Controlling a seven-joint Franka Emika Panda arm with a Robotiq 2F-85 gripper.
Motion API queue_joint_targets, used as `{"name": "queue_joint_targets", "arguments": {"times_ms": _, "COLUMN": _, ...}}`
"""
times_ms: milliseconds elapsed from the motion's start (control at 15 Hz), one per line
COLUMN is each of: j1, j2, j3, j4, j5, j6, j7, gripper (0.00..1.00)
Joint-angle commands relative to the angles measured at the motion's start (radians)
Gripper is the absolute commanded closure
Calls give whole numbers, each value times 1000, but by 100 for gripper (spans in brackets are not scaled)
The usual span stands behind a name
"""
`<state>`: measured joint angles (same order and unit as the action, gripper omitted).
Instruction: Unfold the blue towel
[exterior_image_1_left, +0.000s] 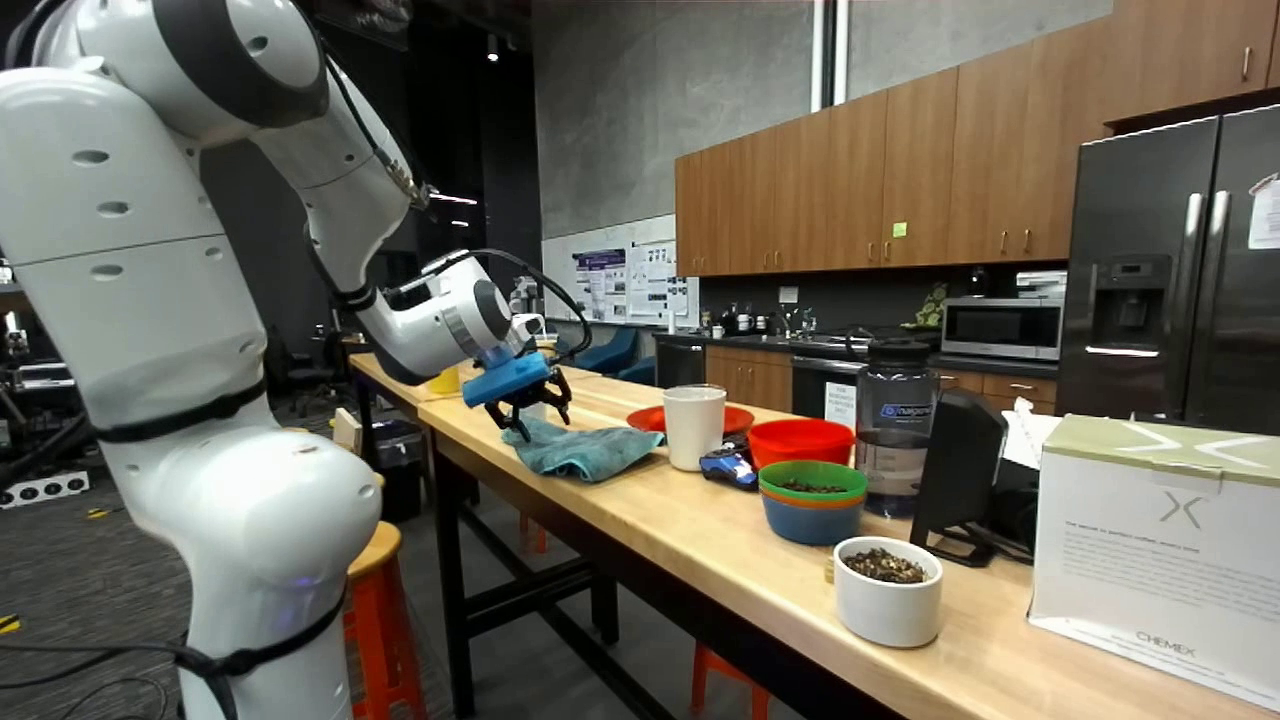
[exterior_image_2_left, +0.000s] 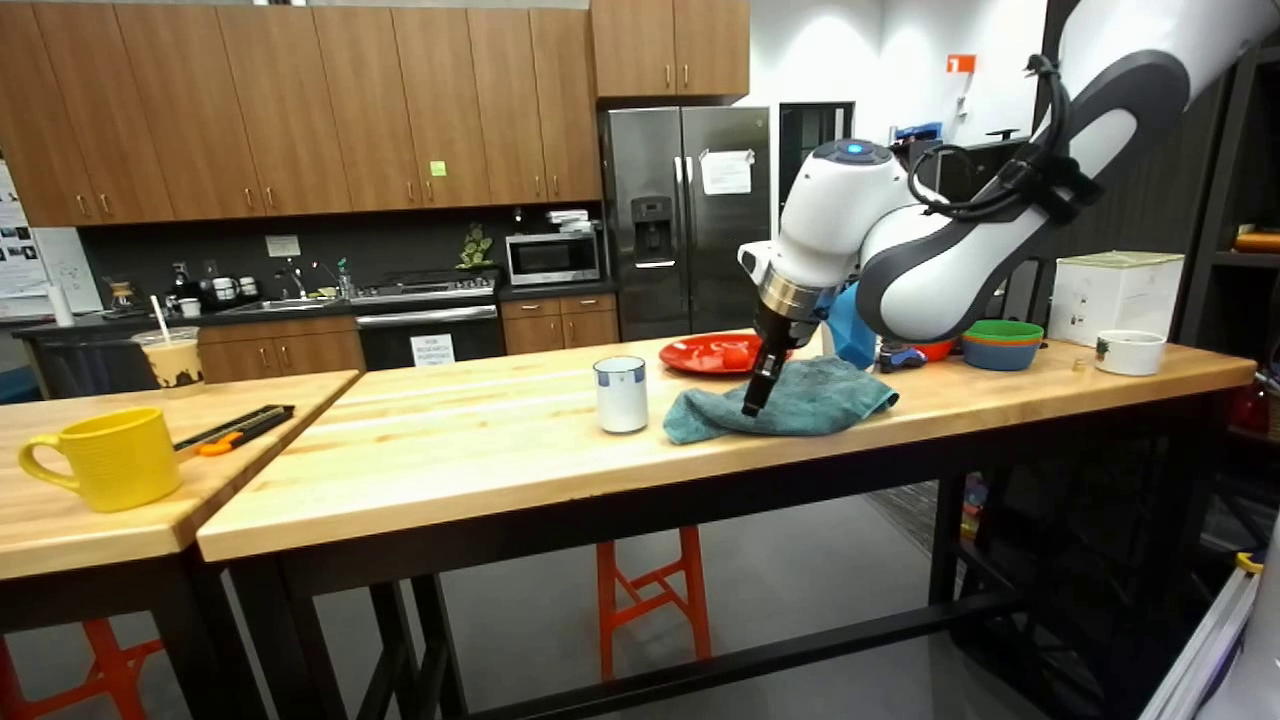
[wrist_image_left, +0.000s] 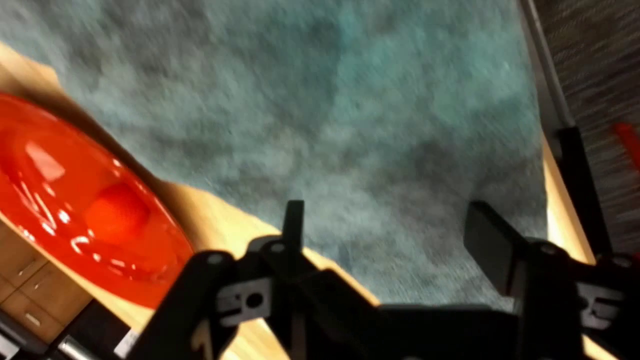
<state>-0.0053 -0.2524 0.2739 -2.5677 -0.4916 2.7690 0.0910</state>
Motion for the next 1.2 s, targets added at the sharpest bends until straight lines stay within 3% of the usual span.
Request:
{"name": "queue_joint_targets", "arguments": {"times_ms": 0, "j1": 29, "j2": -107, "j3": -96, "j4": -35, "j5": 77, "j6": -193, "j7": -148, "gripper": 0}}
{"name": "queue_joint_targets", "arguments": {"times_ms": 333, "j1": 0, "j2": -228, "j3": -165, "j4": -12, "j5": 42, "j6": -434, "j7": -222, "gripper": 0}}
{"name": "queue_joint_targets", "arguments": {"times_ms": 600, "j1": 6, "j2": -314, "j3": -180, "j4": 10, "j5": 35, "j6": -573, "j7": -248, "gripper": 0}}
{"name": "queue_joint_targets", "arguments": {"times_ms": 800, "j1": 17, "j2": -371, "j3": -199, "j4": 21, "j5": 61, "j6": -589, "j7": -240, "gripper": 0}}
{"name": "queue_joint_targets", "arguments": {"times_ms": 867, "j1": 12, "j2": -323, "j3": -184, "j4": 21, "j5": 43, "j6": -571, "j7": -220, "gripper": 0}}
{"name": "queue_joint_targets", "arguments": {"times_ms": 1133, "j1": 12, "j2": -362, "j3": -191, "j4": 21, "j5": 45, "j6": -576, "j7": -221, "gripper": 0}}
